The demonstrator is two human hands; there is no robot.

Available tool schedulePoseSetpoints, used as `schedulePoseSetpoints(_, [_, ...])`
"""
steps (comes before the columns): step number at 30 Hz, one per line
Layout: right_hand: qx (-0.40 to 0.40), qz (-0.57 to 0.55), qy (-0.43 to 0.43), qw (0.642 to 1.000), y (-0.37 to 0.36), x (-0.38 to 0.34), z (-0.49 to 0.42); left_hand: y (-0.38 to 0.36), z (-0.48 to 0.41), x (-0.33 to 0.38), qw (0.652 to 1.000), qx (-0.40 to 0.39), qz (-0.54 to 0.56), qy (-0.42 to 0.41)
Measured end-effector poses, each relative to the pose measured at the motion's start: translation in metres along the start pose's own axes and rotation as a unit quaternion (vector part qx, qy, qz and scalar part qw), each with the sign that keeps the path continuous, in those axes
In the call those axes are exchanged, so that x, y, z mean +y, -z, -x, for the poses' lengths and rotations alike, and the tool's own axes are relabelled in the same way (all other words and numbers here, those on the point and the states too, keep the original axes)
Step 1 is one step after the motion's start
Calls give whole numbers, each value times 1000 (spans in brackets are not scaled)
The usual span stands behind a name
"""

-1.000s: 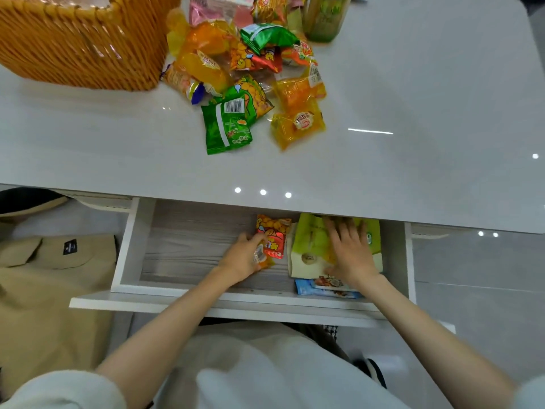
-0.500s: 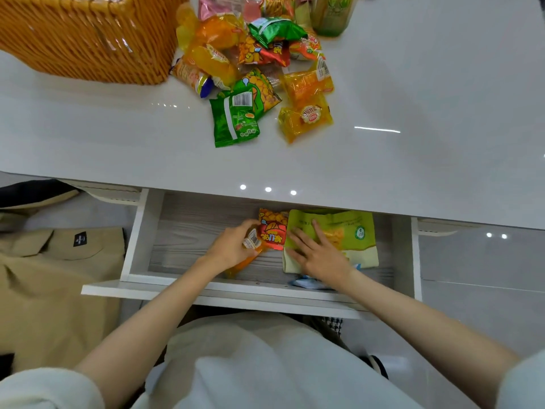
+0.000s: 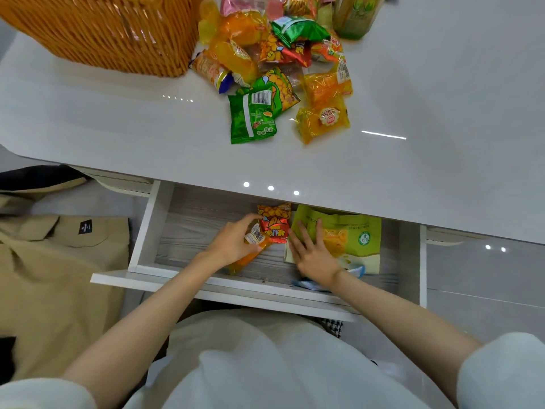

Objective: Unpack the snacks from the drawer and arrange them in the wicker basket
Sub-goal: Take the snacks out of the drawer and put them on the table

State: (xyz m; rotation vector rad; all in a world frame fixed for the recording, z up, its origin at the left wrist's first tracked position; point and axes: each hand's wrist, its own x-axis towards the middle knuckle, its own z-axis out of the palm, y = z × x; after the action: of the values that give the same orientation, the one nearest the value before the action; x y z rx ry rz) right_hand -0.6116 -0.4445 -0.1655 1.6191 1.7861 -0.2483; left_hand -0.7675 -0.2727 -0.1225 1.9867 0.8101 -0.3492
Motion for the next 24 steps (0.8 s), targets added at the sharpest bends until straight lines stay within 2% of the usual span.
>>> schedulePoseSetpoints(5, [43, 35, 16, 998, 7, 4, 1, 9, 0, -1, 1000, 14, 19, 5])
schedulePoseSetpoints(9, [43, -18, 29, 999, 20, 11, 14, 20, 5, -2, 999, 26, 20, 9])
schedulePoseSetpoints(11, [121, -80, 43, 989, 28, 17, 23, 28, 9, -2, 999, 39, 16, 4])
schedulePoseSetpoints(13, [224, -134, 69, 963, 36, 19, 32, 36, 13, -1, 999, 52, 9, -4])
schedulePoseSetpoints(15, [264, -218, 86, 936, 44, 18, 41, 43, 17, -1, 998, 59, 2, -7])
schedulePoseSetpoints(17, [263, -263, 81, 925, 52, 15, 47, 48, 20, 0, 998, 63, -2, -6])
schedulePoseSetpoints(21, [271, -270, 38, 923, 53, 22, 49, 48, 21, 3, 999, 53, 3, 5])
schedulePoseSetpoints(24, [184, -284, -31, 941, 54, 42, 57, 46, 22, 9, 999, 46, -6, 4])
